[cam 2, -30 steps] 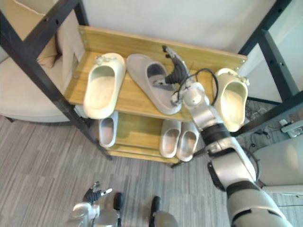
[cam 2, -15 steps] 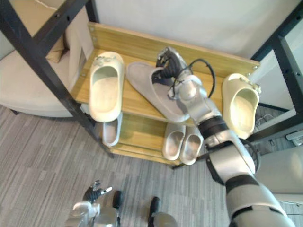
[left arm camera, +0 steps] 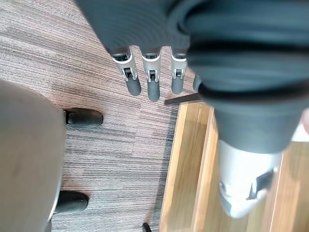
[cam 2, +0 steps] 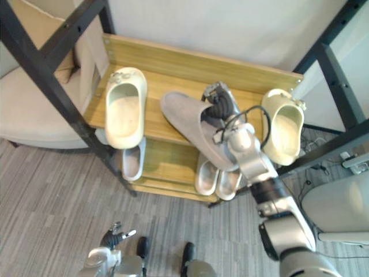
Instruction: Organize the slippers on the shoe rack
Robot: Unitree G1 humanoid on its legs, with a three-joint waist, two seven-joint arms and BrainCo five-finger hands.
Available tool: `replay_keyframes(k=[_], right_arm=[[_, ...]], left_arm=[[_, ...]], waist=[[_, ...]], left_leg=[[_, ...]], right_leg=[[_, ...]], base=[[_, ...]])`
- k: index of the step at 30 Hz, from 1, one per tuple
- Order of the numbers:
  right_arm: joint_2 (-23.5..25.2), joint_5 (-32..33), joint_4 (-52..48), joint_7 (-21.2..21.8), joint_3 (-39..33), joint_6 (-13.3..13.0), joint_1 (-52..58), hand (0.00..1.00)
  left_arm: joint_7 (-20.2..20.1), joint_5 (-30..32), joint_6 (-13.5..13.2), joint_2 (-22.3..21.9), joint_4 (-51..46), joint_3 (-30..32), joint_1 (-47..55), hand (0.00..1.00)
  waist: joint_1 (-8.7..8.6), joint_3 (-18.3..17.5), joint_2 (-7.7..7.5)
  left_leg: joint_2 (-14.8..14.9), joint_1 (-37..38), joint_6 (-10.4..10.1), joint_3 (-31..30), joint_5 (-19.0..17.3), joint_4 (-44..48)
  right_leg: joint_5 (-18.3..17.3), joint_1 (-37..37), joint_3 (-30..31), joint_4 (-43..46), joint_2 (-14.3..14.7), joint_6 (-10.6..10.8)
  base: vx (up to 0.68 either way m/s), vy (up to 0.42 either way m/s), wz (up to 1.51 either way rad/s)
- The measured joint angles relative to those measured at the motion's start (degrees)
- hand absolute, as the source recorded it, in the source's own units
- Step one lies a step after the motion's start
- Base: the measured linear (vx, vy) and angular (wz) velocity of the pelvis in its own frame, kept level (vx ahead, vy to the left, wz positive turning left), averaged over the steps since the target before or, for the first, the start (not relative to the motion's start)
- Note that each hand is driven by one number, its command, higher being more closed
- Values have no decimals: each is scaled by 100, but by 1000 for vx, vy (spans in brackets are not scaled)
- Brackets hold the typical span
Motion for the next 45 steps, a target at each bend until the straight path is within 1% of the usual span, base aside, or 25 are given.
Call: replay_keyframes(k=[2,4,6,9,10,12,14,16,17,19,23,26,27,28,29,30,31,32,33,35,37,39,41,42,45], right_arm=[[4,226,-656,3,-238,-39,641,100],[17,348,-1027,14,-375,-126,986,100],[90,535,-1447,41,-607,-246,1292,100],[256,919,-2025,147,-879,-491,1811,100],[256,998,-2142,190,-879,-523,1935,100],[359,1354,-2474,410,-870,-672,2416,100],[515,1473,-2628,534,-849,-716,2739,100],[702,1555,-2655,714,-779,-728,3319,100],[713,1555,-2654,723,-765,-728,3363,100],[881,1531,-2640,879,-458,-720,3870,100],[1169,1467,-2397,970,-14,-714,4352,100],[1198,1252,-1737,1050,286,-646,4392,100],[1200,1149,-1574,1049,323,-634,4351,100],[1184,1070,-1373,1047,360,-608,4227,100],[1124,1015,-1150,1015,369,-588,3932,100],[1103,935,-1065,984,370,-581,3797,100],[1087,849,-763,837,374,-532,3353,100],[1089,849,-706,813,374,-514,3273,100],[1093,835,-494,719,397,-457,2940,100],[1101,717,-321,570,455,-434,2617,100],[1164,636,-258,346,483,-399,2246,100],[1208,635,-271,201,474,-399,2077,100],[1368,635,-277,-59,378,-394,1804,100],[1447,634,-281,-214,272,-392,1619,100],[1478,623,-280,-524,53,-379,1181,100]], left_arm=[[-1,59,16,-8,44,1,49,0],[-8,103,44,-8,63,0,100,0],[-15,107,72,-17,157,15,144,0],[-39,186,81,-56,169,14,221,0],[-62,204,81,-64,170,14,240,0],[-124,218,76,-110,233,13,267,0],[-127,222,77,-124,281,8,275,0],[-138,249,58,-146,378,-8,289,0],[-138,252,58,-147,383,-8,289,0],[-152,279,54,-147,439,-58,287,0],[-217,304,47,-134,502,-178,261,0],[-231,303,45,-115,500,-296,223,0],[-229,302,33,-117,484,-303,199,0],[-230,302,0,-112,484,-332,138,0],[-226,287,-30,-136,481,-399,-14,0],[-226,253,-38,-156,479,-408,-82,0],[-219,135,-59,-180,474,-495,-317,0],[-219,113,-62,-180,467,-503,-356,0],[-215,-14,-76,-166,335,-497,-463,0],[-210,-153,-94,-154,194,-485,-570,0],[-176,-261,-149,-162,65,-478,-772,0],[-98,-344,-155,-169,-41,-430,-839,0],[-28,-470,-173,-182,-240,-293,-948,0],[33,-544,-193,-226,-358,-85,-1049,0],[60,-661,-229,-290,-619,168,-1296,0]], waist=[[-62,-122,19],[-134,-223,29],[-270,-333,75],[-333,-491,164],[-344,-527,186],[-382,-613,250],[-410,-672,289],[-423,-757,336],[-423,-766,340],[-447,-817,359],[-461,-844,394],[-457,-775,482],[-455,-734,482],[-450,-635,569],[-453,-415,703],[-455,-303,773],[-476,45,919],[-480,102,933],[-474,325,957],[-437,517,957],[-370,730,945],[-369,811,948],[-361,917,934],[-334,998,929],[-224,1126,916]], left_leg=[[-9,0,1,18,-1,0],[-26,0,3,23,-3,-1],[-21,9,7,29,-5,-1],[-14,37,8,50,-5,-4],[-15,44,8,50,-5,-4],[-17,94,8,50,-5,-7],[-21,116,7,48,-5,-9],[-39,145,-24,44,-26,-8],[-39,143,-25,44,-27,-8],[-42,165,-37,44,-35,-8],[-42,202,-42,54,-50,-7],[-40,50,3,74,-211,333],[-34,-121,17,86,-345,692],[15,-492,20,114,-637,1327],[143,-1048,41,121,-989,2240],[183,-1240,51,107,-1091,2537],[256,-1727,68,38,-1264,3147],[267,-1824,67,27,-1289,3250],[301,-2215,58,-30,-1420,3628],[322,-2618,12,-104,-1597,4061],[326,-3189,12,-146,-1632,4479],[316,-3496,-2,-174,-1646,4719],[299,-4045,-24,-294,-1756,5257],[299,-4415,-40,-383,-1837,5639],[290,-5182,-89,-547,-1939,6277]], right_leg=[[-7,-4,17,-11,-7,11],[-31,-3,29,-13,-25,45],[-32,1,51,-15,-37,46],[-33,12,78,-15,-45,47],[-34,19,78,-15,-47,49],[-39,34,80,-15,-52,54],[-50,70,82,-15,-58,66],[-54,121,82,-64,-66,74],[-54,122,82,-69,-66,74],[-45,179,79,-138,-67,83],[-42,216,87,-192,-67,86],[-58,161,116,-28,-87,88],[-102,71,136,121,-108,84],[-203,-147,167,414,-108,71],[-335,-473,183,903,-52,39],[-395,-629,197,1092,-33,39],[-565,-1072,198,1656,-9,33],[-599,-1170,193,1774,-9,20],[-775,-1591,174,2262,-26,4],[-997,-2010,146,2760,-50,10],[-1164,-2624,110,3353,-127,-26],[-1260,-2946,63,3685,-212,-37],[-1466,-3481,5,4326,-292,-65],[-1625,-3828,-18,4745,-328,-103],[-1850,-4531,-122,5458,-411,-199]], base=[[-5,2,-5],[0,0,0],[-39,-6,-4],[-28,-5,-3],[0,0,0],[-42,1,0],[-41,-1,1],[-35,7,3],[-35,12,1],[0,0,0],[0,0,0],[0,0,0],[-20,6,-7],[-76,-4,-15],[-109,-6,-16],[-241,13,-8],[-183,20,3],[-322,20,12],[-241,2,12],[-275,-12,12],[-246,-40,15],[-155,-29,15],[-165,-40,25],[-171,-44,28],[-220,-60,26]])
